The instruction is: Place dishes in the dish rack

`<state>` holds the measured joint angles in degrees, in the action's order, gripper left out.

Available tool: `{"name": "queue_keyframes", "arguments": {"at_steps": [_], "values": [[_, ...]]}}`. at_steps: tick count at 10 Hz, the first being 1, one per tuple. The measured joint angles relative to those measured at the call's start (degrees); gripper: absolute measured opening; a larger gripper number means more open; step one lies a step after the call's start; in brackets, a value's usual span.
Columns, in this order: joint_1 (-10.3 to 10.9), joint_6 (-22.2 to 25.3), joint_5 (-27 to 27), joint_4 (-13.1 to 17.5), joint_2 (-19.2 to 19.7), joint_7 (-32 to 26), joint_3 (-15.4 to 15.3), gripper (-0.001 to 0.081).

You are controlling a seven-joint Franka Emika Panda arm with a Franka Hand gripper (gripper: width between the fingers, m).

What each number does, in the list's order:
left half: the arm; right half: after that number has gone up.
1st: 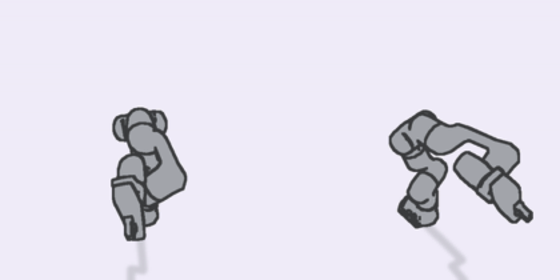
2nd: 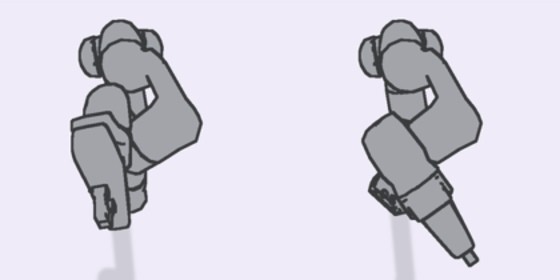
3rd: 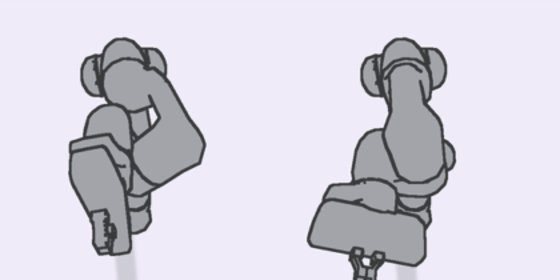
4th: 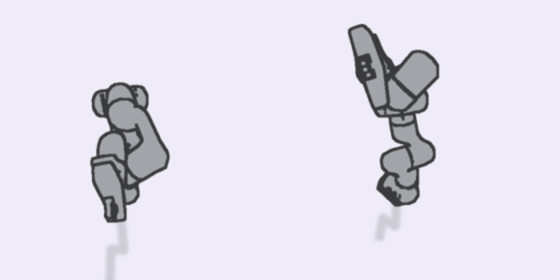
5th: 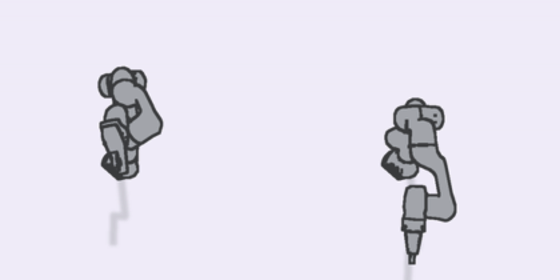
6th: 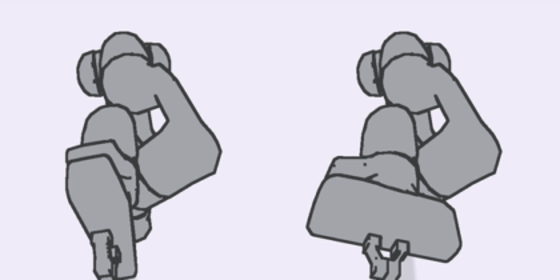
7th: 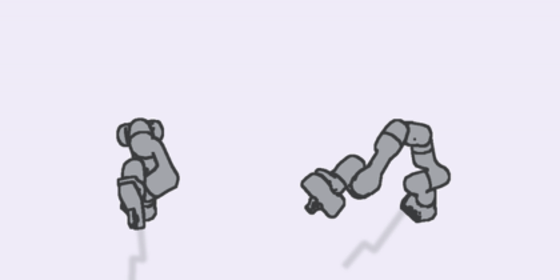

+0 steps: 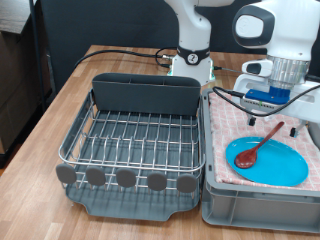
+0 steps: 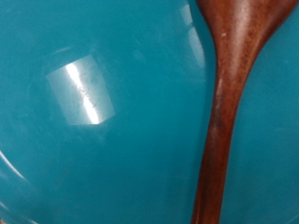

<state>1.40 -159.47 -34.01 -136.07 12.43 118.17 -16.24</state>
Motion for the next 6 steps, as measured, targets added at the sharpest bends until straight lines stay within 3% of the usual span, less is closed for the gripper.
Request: {"name": "queue_keyframes", "arguments": {"at_steps": [6], "values": [[1.81,-1.62,-4.21,0.41,2.73,5.32,1.93,0.0803]]}}
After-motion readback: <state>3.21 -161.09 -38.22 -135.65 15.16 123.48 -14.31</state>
